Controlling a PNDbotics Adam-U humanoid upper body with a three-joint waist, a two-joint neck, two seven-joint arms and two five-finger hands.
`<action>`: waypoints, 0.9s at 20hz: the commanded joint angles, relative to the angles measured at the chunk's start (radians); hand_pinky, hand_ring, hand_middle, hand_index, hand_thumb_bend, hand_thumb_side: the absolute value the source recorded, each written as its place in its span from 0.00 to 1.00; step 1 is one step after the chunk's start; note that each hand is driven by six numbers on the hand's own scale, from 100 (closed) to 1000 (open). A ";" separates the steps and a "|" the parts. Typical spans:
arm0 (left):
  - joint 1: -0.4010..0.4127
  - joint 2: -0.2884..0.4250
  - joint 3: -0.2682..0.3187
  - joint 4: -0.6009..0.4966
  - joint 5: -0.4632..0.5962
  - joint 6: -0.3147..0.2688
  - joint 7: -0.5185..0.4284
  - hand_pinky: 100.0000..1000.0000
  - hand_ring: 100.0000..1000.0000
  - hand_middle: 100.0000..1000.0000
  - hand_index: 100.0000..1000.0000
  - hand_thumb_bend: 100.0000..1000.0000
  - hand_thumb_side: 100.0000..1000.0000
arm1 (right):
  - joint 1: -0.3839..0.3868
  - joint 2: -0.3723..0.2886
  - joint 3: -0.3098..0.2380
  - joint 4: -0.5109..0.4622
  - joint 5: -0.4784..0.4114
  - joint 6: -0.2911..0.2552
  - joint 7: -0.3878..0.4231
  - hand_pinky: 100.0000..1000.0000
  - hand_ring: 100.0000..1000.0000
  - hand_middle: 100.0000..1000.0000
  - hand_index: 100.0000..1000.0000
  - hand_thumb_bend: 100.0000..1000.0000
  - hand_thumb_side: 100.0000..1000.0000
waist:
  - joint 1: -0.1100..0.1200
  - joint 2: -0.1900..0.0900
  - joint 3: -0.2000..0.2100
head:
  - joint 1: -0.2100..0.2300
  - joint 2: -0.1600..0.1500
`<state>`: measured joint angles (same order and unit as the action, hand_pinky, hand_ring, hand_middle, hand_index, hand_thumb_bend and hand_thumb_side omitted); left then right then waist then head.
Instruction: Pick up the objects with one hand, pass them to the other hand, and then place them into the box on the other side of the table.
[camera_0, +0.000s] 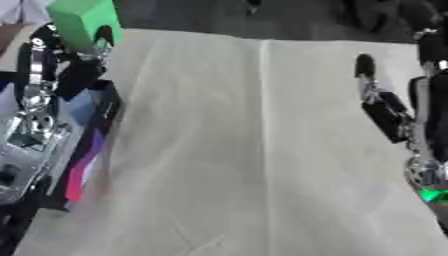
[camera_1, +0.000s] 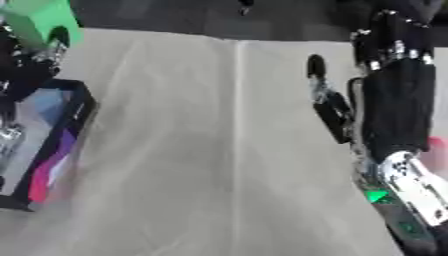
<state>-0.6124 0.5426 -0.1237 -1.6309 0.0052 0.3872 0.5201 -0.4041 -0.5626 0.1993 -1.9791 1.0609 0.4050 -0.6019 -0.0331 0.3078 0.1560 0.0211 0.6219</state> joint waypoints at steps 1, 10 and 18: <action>0.014 0.110 0.045 -0.002 0.002 0.027 -0.004 0.79 0.81 0.19 0.40 0.00 0.25 | 0.022 -0.044 -0.090 -0.021 -0.051 0.051 0.018 0.80 0.80 0.82 0.77 0.00 0.04 | 0.001 -0.015 -0.004 | 0.027 -0.007; 0.076 0.239 0.057 0.055 -0.045 0.102 -0.117 0.78 0.83 0.26 0.46 0.00 0.01 | 0.103 -0.161 -0.268 -0.021 -0.185 0.184 0.030 0.80 0.79 0.82 0.77 0.06 0.06 | -0.007 -0.012 -0.012 | 0.091 -0.010; 0.077 0.258 0.089 0.091 -0.157 0.148 -0.232 0.78 0.82 0.27 0.48 0.00 0.00 | 0.134 -0.220 -0.279 -0.021 -0.305 0.284 -0.059 0.80 0.79 0.81 0.77 0.09 0.06 | -0.011 -0.012 -0.011 | 0.122 -0.011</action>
<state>-0.5246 0.7580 -0.0567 -1.5319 -0.1323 0.5322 0.3044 -0.2637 -0.7390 -0.0721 -1.9794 0.7758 0.5734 -0.5416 -0.0478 0.3101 0.1444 0.1390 0.6209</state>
